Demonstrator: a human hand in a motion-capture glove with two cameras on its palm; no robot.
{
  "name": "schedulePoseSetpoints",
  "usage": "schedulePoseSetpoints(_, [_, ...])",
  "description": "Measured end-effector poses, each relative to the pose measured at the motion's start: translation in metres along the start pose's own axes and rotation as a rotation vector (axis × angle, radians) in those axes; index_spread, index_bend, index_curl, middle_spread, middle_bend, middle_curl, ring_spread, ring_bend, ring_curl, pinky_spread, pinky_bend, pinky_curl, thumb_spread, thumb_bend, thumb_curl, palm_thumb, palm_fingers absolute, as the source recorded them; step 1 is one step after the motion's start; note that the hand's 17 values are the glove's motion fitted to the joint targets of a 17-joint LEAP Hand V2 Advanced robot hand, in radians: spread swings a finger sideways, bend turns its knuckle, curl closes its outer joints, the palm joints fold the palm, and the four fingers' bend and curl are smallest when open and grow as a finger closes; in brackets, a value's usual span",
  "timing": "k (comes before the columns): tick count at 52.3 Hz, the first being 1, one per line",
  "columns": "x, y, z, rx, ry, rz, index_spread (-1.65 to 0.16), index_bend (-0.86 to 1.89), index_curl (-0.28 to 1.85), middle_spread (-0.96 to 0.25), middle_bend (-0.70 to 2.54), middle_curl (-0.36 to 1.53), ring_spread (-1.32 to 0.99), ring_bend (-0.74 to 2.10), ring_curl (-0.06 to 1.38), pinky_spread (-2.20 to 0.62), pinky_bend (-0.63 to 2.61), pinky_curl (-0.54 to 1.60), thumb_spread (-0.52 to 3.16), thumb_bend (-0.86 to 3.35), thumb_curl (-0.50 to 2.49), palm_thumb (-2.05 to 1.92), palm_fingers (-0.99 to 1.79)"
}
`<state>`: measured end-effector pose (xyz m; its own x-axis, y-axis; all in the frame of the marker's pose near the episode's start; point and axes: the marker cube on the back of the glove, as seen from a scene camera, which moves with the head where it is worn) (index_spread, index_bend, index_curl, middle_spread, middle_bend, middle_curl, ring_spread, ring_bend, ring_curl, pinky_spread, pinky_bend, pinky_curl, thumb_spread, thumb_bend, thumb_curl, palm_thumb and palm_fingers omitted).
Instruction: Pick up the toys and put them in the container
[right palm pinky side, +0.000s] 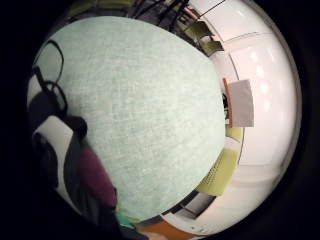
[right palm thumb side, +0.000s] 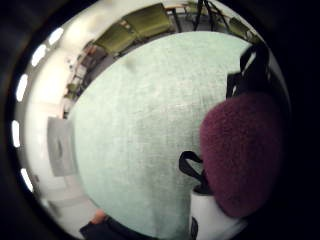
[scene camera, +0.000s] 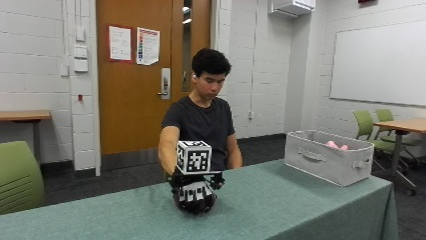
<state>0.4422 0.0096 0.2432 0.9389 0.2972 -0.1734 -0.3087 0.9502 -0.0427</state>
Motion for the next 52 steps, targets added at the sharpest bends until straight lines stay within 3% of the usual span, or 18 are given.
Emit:
schedulePoseSetpoints(2, [0.000,0.003,-0.001,-0.054,-0.003,0.003,-0.40,0.30,0.52,-0.39,0.64,0.44,-0.46,0.97,0.39,-0.39,0.75,0.35,0.95,0.19,0.50,0.61,1.23])
schedulePoseSetpoints(6, [-0.001,0.008,-0.006,-0.154,0.026,0.007,-0.39,0.39,0.56,-0.40,0.73,0.49,-0.45,1.00,0.42,-0.43,0.74,0.35,0.84,0.17,0.54,0.60,1.29])
schedulePoseSetpoints(25, [-0.037,0.030,-0.100,-0.374,0.053,-0.040,-0.31,0.56,0.71,-0.39,0.86,0.58,-0.44,1.09,0.48,-0.46,0.81,0.39,0.48,0.12,0.70,0.57,1.19])
schedulePoseSetpoints(40, [-0.122,0.022,-0.213,-0.178,0.008,-0.173,-0.31,0.54,0.76,-0.39,0.86,0.60,-0.44,1.10,0.50,-0.46,0.83,0.40,0.38,0.08,0.79,0.55,1.15])
schedulePoseSetpoints(52, [-0.243,0.021,-0.303,0.006,-0.006,-0.312,-0.32,0.51,0.80,-0.39,0.84,0.61,-0.44,1.10,0.50,-0.45,0.84,0.39,0.35,0.06,0.86,0.55,1.14])
